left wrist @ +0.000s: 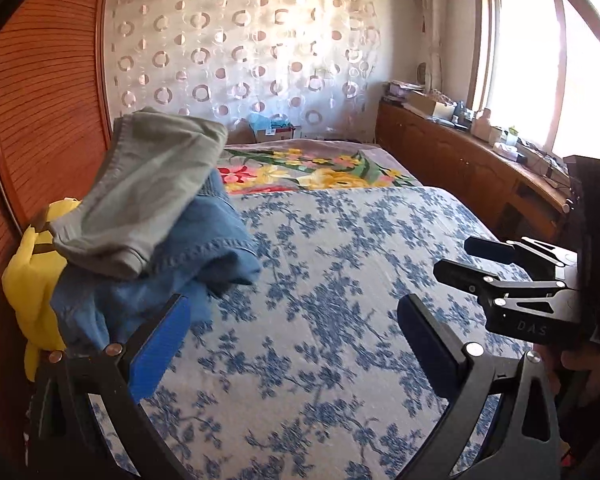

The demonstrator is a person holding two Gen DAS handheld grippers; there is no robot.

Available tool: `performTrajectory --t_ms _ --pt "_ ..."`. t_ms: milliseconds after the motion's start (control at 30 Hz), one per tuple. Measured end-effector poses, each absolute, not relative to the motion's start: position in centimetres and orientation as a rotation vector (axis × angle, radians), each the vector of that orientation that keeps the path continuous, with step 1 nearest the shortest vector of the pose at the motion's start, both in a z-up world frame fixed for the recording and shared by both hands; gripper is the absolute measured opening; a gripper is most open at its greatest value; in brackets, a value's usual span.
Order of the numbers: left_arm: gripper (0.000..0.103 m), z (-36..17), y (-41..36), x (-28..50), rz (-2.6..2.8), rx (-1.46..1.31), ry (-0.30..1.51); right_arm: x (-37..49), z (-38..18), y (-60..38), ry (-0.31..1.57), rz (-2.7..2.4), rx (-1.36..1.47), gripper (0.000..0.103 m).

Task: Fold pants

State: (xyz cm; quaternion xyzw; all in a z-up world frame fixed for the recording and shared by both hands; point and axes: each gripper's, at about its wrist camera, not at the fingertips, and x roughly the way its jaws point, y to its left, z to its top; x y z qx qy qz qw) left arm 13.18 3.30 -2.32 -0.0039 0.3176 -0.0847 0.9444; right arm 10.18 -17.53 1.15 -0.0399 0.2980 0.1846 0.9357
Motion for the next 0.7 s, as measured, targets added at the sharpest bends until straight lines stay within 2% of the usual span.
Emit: performTrajectory --t_ms 700 --pt "0.103 1.5 0.1 7.0 -0.178 0.035 0.571 0.4 4.5 -22.7 0.481 0.308 -0.059 0.066"
